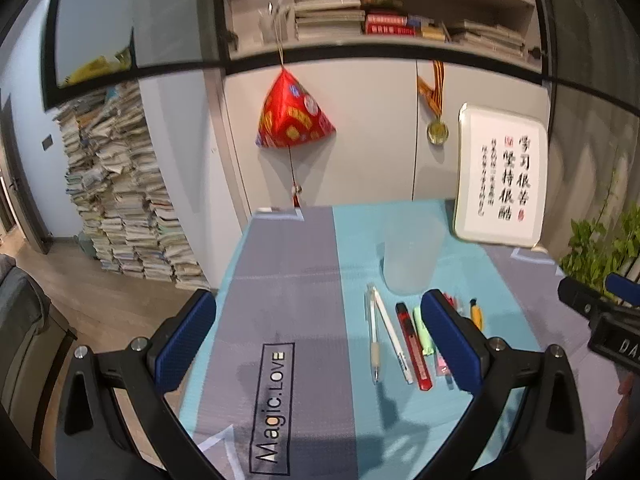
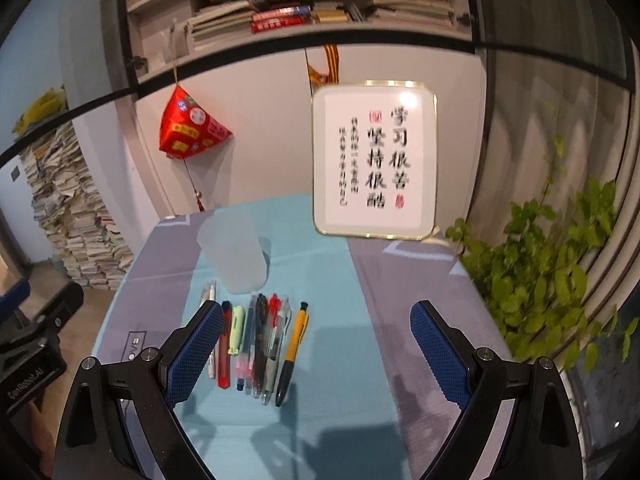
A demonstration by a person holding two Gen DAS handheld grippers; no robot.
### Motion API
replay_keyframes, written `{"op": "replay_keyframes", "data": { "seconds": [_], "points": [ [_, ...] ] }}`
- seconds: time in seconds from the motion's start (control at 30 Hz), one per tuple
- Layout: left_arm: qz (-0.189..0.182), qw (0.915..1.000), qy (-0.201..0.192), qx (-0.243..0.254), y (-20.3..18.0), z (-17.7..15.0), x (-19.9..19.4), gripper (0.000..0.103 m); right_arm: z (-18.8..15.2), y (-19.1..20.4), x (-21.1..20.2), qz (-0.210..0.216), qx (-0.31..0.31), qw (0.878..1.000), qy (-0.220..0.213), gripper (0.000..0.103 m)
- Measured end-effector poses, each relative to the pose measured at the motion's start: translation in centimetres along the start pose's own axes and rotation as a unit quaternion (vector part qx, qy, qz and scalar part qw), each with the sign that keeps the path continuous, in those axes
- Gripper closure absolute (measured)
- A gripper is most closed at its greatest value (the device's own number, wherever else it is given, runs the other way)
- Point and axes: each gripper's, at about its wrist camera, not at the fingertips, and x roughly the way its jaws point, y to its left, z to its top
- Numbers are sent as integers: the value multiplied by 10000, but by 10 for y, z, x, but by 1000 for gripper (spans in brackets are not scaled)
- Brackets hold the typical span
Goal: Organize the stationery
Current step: 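Lower the left tool to the clear pen while the right tool lowers to the orange pen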
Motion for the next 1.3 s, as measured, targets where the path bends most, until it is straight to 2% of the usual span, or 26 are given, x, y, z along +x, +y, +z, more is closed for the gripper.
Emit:
{"op": "replay_keyframes", "data": {
  "seconds": [0.23,0.27,0.33,0.43,0.7,0.83,0.97,1.13,1.23,1.3],
  "points": [
    [-29,9983,502,302,-11,-15,46,1,-3,-3,36,-14,56,9994,336,9],
    [-38,9977,585,347,-13,-18,52,2,-3,-3,42,-24,35,9993,373,11],
    [-46,9966,709,414,-17,-23,62,3,-5,-3,54,-10,-2,9986,532,32],
    [-136,9945,924,470,-20,-28,78,6,-9,-4,75,93,-20,9964,847,46],
    [-146,9902,1299,498,-21,-34,111,13,-15,0,110,157,-96,9927,1189,48],
    [-109,9888,1380,563,-23,-35,123,19,-15,3,124,159,-125,9903,1372,56],
    [-168,9869,1481,611,-26,-36,133,27,-15,7,136,186,-147,9884,1499,58],
    [-242,9848,1594,645,-31,-38,141,30,-8,9,145,195,-176,9870,1585,59],
    [-315,9835,1650,667,-34,-40,146,37,-5,9,152,199,-196,9849,1706,71],
    [-384,9825,1707,632,-35,-40,149,49,-3,10,154,128,-245,9854,1677,74]
  ]
}}
